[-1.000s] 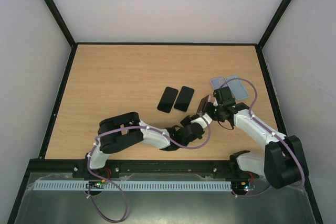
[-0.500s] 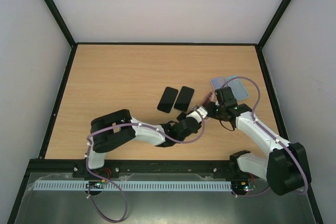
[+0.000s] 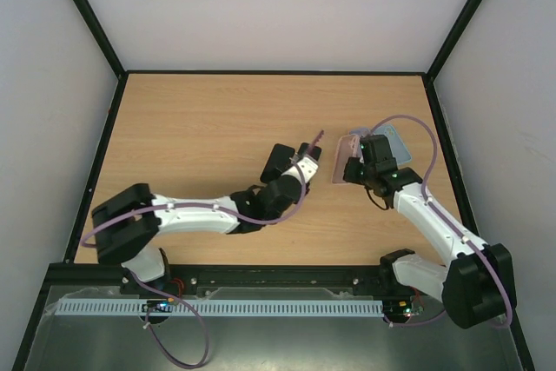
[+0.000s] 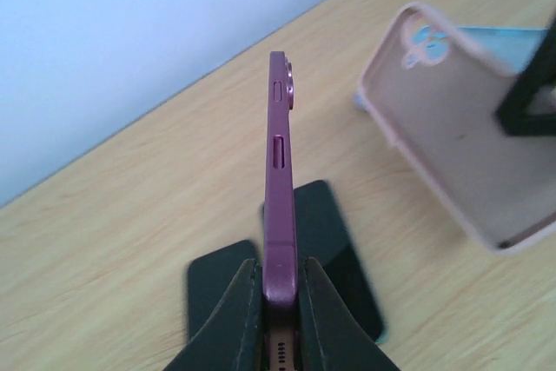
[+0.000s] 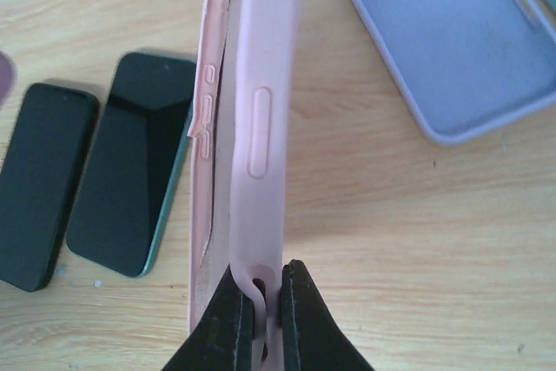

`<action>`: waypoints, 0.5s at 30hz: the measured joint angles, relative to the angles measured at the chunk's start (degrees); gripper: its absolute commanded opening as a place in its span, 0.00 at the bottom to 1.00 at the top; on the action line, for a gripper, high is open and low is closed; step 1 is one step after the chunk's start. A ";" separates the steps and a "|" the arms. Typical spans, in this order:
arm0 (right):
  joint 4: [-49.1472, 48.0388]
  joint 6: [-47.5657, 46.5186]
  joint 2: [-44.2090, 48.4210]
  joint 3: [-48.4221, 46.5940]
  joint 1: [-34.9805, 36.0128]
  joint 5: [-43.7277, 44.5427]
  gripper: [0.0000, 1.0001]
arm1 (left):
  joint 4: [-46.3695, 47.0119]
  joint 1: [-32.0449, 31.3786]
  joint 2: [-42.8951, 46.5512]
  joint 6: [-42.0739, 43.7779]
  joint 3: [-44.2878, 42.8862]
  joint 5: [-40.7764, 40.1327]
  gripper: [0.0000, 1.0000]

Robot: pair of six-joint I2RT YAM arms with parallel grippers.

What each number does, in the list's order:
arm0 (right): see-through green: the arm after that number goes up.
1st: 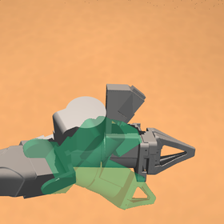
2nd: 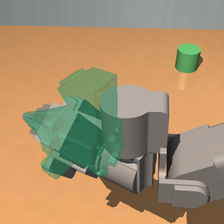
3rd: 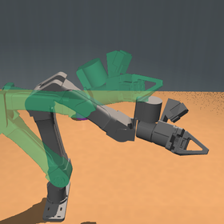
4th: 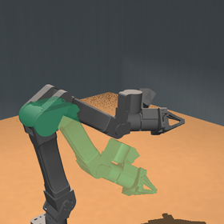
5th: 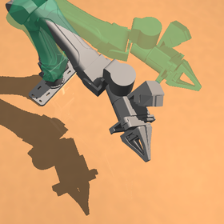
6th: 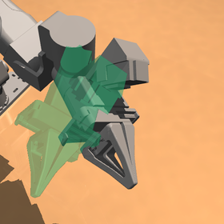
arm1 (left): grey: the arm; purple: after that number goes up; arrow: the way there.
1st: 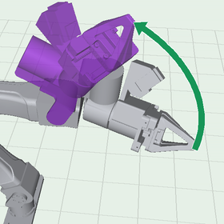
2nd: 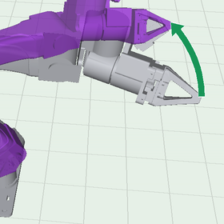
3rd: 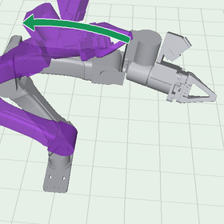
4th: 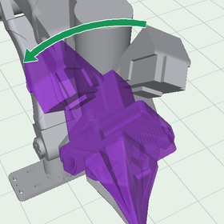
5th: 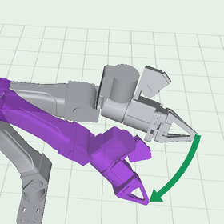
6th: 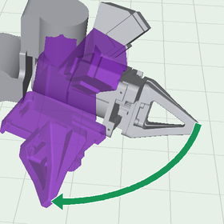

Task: Take the phone out of the phone case

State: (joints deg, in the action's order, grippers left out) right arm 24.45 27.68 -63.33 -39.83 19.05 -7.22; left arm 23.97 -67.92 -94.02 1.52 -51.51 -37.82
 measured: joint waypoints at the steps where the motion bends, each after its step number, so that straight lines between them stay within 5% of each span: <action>1: -0.72 -0.94 0.33 -0.04 -0.13 0.09 0.02 | -1.31 0.66 1.90 0.85 0.68 -0.66 0.03; 15: -10.29 -17.70 8.02 0.50 -0.46 -3.30 0.02 | -12.98 8.07 12.81 20.61 11.41 -11.30 0.06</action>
State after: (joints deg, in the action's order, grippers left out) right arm 14.15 9.98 -55.31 -39.33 18.59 -10.52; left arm 10.98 -59.86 -81.21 22.13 -40.10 -49.12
